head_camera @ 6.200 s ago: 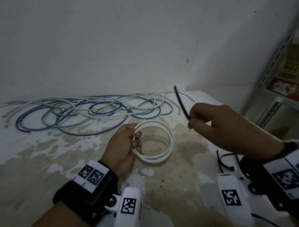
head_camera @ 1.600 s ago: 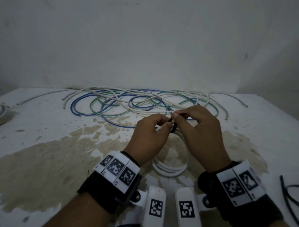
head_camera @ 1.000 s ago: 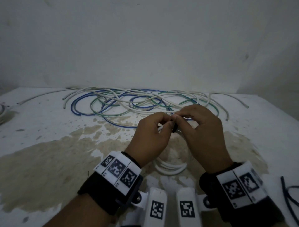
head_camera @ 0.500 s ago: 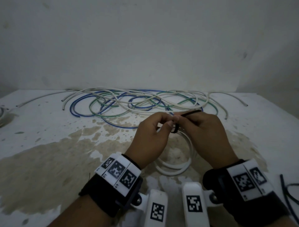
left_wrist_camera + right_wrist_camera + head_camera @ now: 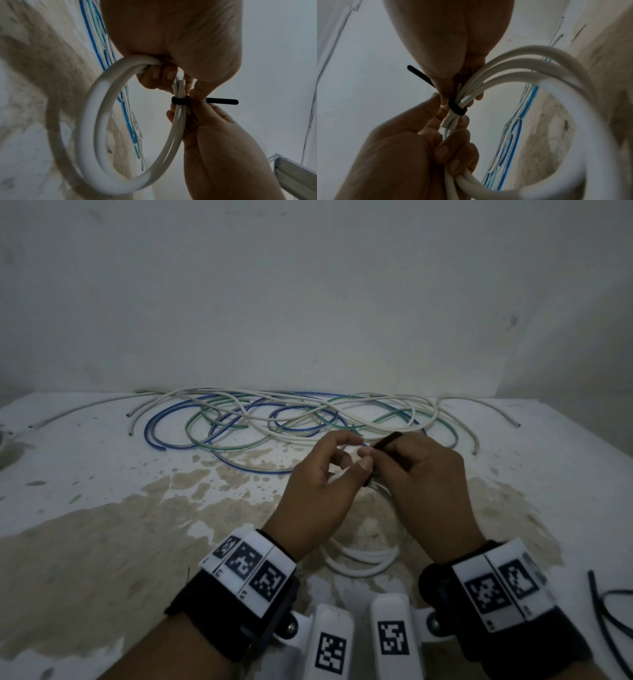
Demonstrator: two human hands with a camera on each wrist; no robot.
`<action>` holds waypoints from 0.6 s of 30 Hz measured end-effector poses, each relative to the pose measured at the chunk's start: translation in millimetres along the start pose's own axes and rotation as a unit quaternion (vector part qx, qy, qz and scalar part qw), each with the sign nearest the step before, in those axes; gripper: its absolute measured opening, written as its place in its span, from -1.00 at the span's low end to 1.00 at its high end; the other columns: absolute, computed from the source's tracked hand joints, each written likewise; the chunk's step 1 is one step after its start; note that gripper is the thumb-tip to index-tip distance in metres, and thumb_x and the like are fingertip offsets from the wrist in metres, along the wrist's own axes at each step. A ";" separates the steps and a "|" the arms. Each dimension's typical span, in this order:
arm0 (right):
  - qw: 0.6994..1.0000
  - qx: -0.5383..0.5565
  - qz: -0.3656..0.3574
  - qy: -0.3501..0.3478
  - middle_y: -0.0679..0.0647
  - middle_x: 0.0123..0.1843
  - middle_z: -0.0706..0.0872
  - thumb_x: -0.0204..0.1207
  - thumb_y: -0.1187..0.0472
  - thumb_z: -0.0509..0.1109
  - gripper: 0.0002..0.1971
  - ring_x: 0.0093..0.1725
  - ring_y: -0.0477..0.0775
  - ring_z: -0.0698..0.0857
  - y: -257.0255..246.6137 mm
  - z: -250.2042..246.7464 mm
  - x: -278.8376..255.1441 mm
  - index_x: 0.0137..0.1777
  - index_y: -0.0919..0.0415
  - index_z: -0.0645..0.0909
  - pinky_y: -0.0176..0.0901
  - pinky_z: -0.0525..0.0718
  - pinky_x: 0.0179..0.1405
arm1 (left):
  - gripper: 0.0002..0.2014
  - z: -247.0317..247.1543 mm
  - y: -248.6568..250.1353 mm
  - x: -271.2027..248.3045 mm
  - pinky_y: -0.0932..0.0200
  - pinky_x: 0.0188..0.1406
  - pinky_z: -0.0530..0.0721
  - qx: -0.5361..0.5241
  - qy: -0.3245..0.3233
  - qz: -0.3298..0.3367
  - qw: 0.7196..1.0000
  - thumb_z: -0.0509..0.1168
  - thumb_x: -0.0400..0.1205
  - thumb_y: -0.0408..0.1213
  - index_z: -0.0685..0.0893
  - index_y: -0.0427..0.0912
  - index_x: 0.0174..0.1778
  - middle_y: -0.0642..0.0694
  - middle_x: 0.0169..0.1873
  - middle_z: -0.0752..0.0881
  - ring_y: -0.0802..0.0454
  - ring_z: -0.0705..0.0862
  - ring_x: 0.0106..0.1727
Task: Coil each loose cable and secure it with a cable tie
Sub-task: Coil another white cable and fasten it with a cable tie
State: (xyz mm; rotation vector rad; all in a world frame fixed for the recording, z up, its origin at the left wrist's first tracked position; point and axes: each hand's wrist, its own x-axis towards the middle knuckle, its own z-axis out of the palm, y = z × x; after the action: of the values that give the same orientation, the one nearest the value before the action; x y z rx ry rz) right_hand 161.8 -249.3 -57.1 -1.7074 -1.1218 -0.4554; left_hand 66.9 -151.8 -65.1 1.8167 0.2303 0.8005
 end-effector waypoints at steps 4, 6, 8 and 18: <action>1.000 0.016 -0.014 -0.019 0.09 -0.38 0.72 0.52 0.07 0.29 -0.68 -0.29 -0.08 0.63 1.6 -2.3 -0.1 -0.29 0.26 0.73 -0.34 0.52 -0.26 | -0.92 -1.3 -2.0 -0.4 0.29 -0.12 0.57 0.035 -0.003 0.028 0.999 0.34 0.61 -0.18 0.64 0.13 -0.08 -0.13 -0.21 0.65 0.02 0.64 -0.06; 0.999 -0.001 -0.032 -0.025 0.11 -0.34 0.72 0.55 0.13 0.31 -0.73 -0.27 -0.06 0.63 3.3 -2.8 1.5 -0.25 0.28 0.73 -0.25 0.53 -0.23 | -0.95 -0.9 -2.3 1.0 0.20 -0.14 0.57 0.032 -0.005 0.022 0.999 0.32 0.58 -0.17 0.63 0.12 -0.13 -0.18 -0.18 0.63 -0.03 0.62 -0.08; 0.997 -0.032 -0.070 -0.007 0.13 -0.29 0.71 0.54 0.23 0.34 -0.80 -0.23 0.01 0.63 1.6 -4.8 3.0 -0.23 0.30 0.71 -0.23 0.51 -0.18 | -0.93 -1.3 -2.3 2.6 0.14 -0.14 0.54 0.041 -0.014 0.016 0.999 0.28 0.53 -0.11 0.60 0.20 -0.22 -0.20 -0.17 0.63 -0.04 0.61 -0.10; 0.997 0.063 0.039 -0.034 0.09 -0.29 0.74 0.55 0.11 0.33 -0.83 -0.23 -0.03 0.69 -0.5 -10.8 5.4 -0.23 0.12 0.66 -0.28 0.58 -0.21 | -0.87 -11.2 -7.8 7.1 0.18 -0.49 0.39 -0.025 -0.052 -0.084 0.995 0.31 0.61 -0.30 0.65 0.07 -0.15 -0.06 -0.22 0.54 0.09 0.39 -0.53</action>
State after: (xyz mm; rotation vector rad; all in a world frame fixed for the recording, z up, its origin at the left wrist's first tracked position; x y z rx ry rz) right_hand 166.1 -256.2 -48.3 -1.6592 -1.1043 -0.2743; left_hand 66.9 -136.6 -67.1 1.7605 0.2890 0.5881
